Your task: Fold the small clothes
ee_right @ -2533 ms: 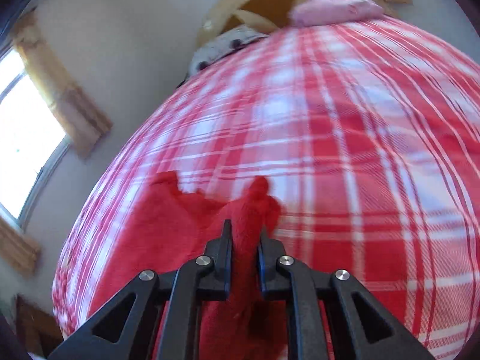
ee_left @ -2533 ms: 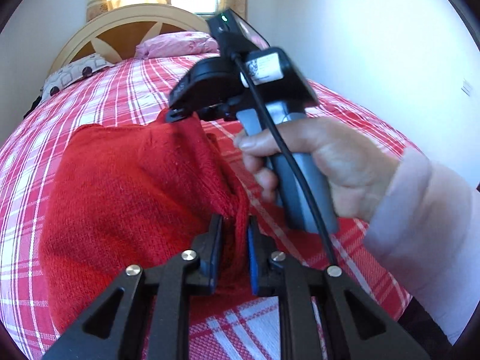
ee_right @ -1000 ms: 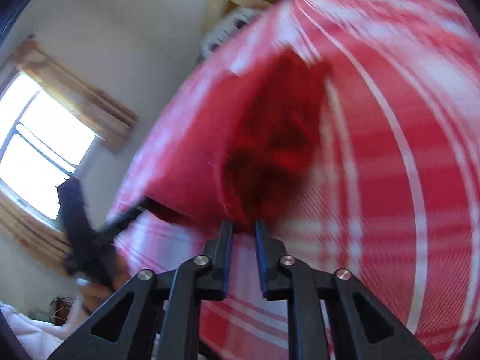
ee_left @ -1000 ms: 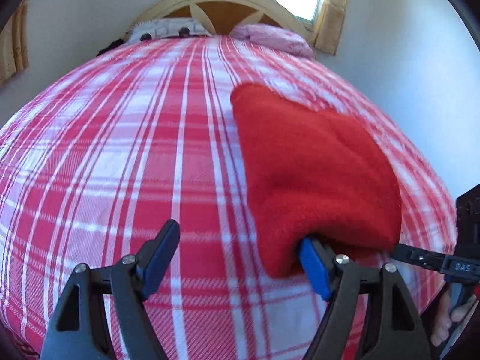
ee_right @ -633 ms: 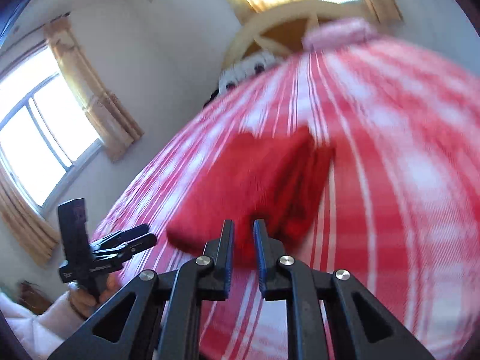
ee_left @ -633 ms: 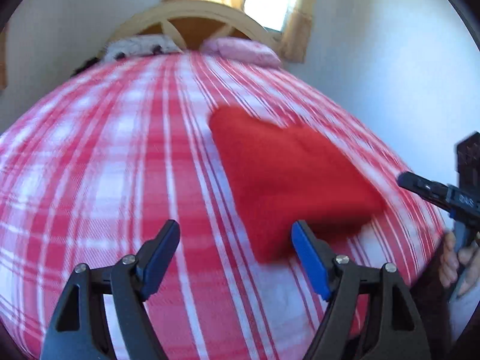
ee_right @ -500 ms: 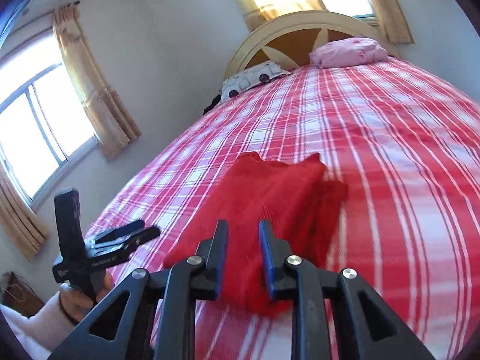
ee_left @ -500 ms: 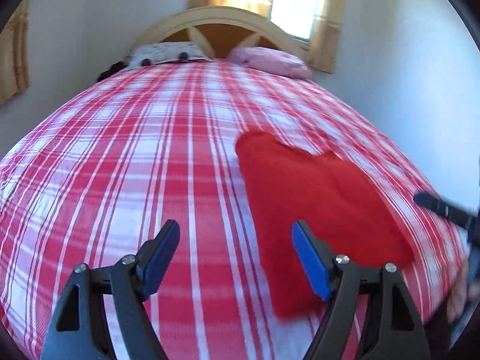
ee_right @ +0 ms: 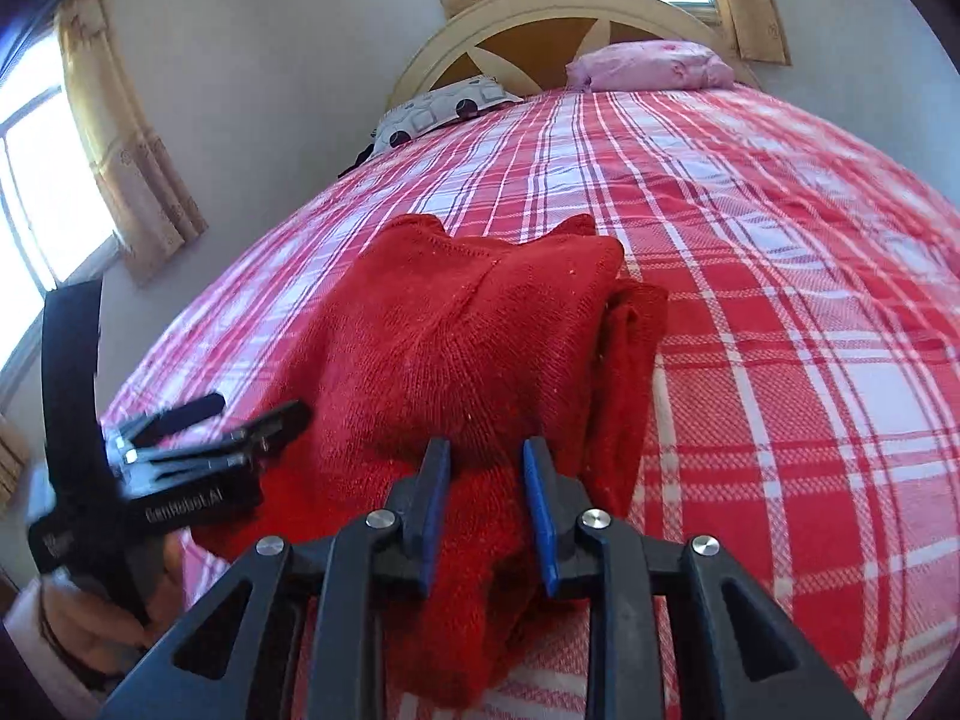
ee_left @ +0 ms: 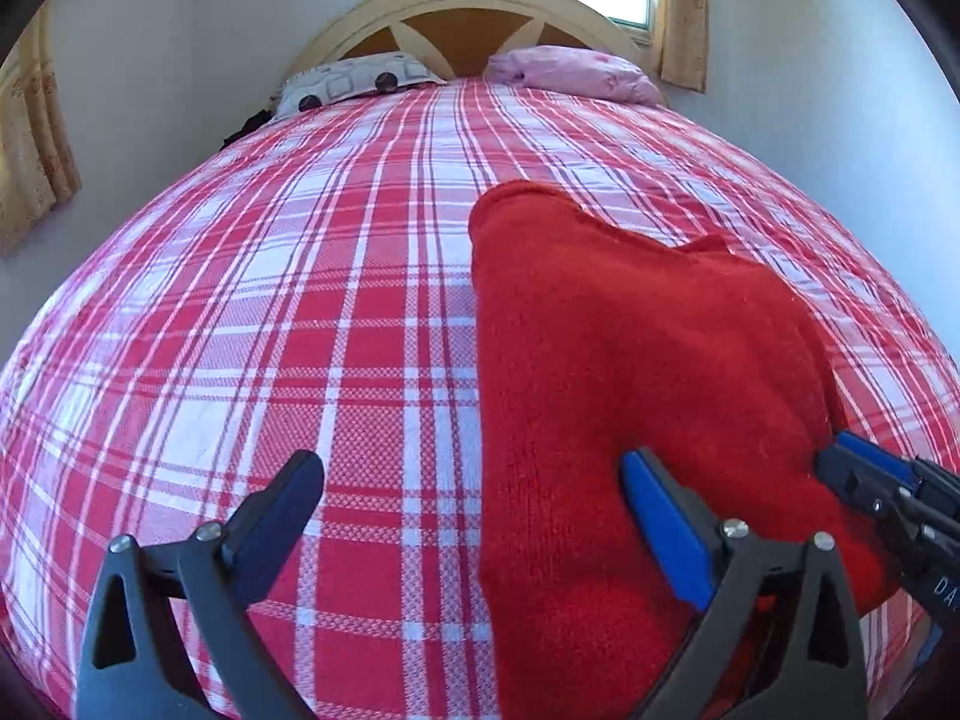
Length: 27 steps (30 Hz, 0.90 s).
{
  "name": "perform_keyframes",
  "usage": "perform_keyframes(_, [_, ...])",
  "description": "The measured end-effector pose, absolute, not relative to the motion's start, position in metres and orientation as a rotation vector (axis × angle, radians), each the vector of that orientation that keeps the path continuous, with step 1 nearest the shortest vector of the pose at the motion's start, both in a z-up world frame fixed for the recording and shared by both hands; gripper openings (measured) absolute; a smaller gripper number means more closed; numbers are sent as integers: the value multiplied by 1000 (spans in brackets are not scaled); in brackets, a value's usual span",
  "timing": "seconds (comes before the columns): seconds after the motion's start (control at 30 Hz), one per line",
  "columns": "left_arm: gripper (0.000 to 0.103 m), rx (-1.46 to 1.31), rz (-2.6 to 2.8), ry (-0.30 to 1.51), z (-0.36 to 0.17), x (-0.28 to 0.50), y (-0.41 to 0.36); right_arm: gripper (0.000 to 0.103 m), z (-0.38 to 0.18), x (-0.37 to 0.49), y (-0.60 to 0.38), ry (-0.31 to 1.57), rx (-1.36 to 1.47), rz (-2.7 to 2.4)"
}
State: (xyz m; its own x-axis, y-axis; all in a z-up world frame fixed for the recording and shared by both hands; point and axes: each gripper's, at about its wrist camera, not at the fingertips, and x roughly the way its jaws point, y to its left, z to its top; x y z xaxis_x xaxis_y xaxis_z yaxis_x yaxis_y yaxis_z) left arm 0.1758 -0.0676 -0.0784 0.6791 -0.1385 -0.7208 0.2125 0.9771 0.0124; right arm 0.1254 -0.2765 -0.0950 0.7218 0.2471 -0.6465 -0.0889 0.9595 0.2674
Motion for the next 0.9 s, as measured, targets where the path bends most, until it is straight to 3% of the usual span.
perform_keyframes(0.27, [103,127,-206,782,-62,177,-62,32,-64,116,-273,710,173,148])
perform_keyframes(0.4, [103,154,-191,786,-56,196,-71,59,-42,147,-276,652,118,87])
perform_keyframes(0.53, [103,158,-178,814,-56,220,-81,59,-48,206,-275,685,42,54])
perform_keyframes(0.7, [103,161,-179,881,-73,236,-90,59,-95,263,-283,882,31,26])
perform_keyframes(0.9, [103,189,-182,880,-73,233,-93,64,-102,253,-325,868,353,51])
